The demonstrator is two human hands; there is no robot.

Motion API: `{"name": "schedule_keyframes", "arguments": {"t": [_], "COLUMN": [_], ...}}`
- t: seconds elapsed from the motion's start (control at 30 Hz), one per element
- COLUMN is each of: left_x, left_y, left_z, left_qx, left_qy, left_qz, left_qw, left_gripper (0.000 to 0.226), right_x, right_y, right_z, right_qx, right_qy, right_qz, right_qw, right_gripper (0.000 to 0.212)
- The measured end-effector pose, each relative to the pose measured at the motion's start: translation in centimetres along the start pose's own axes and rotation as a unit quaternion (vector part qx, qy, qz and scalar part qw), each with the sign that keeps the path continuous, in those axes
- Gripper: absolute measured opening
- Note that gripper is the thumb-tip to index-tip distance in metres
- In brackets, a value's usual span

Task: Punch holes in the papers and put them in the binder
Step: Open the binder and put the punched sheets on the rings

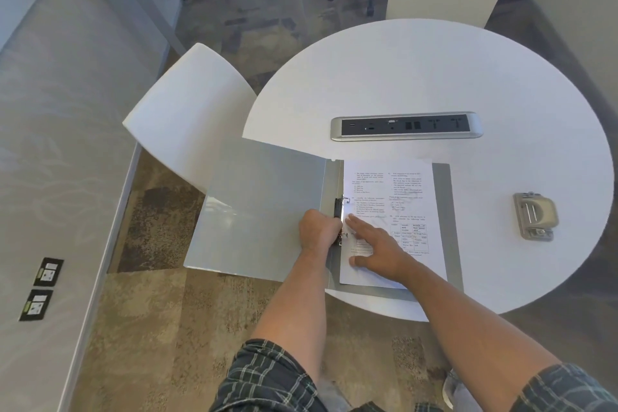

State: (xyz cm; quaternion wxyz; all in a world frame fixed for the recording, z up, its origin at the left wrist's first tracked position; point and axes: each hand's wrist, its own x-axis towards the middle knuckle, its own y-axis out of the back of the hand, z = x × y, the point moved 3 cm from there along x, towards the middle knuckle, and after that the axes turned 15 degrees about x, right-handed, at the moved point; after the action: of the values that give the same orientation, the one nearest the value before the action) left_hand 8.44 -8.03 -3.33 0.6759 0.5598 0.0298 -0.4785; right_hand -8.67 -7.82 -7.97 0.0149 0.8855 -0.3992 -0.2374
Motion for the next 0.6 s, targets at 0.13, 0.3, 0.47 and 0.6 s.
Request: {"name": "schedule_keyframes", "arguments": {"t": [0.13,0.3,0.47,0.6], "left_x": [-0.4,-1.0,-0.3,0.0], "left_y": [0.4,-0.4,-0.8,-0.4], "left_z": [0.5,1.1,0.2,0.1], "left_qx": [-0.018,-0.033,-0.046,-0.020], "left_qy": [-0.011,-0.116,-0.130,-0.126], "left_qz": [0.004,0.000,-0.023,-0.016], "left_qw": [1.000,0.993,0.990,0.992], "left_gripper": [0.016,0.006,0.036,0.033], "right_x": [-0.3,-0.6,-0.3,0.0], "right_y": [0.2,0.4,0.4,0.0], "right_z": [-0.4,-1.5,-1.8,-1.3], "right_qx": [0.076,0.131,0.104,0.055], "right_qy": [-0.012,0.015,0.016,0.028], "right_qz": [0.018,0.011,0.044,0.085], "right_qw": [0.997,0.991,0.993,0.994], "right_gripper": [0.087,0.081,0.077,0.083]}}
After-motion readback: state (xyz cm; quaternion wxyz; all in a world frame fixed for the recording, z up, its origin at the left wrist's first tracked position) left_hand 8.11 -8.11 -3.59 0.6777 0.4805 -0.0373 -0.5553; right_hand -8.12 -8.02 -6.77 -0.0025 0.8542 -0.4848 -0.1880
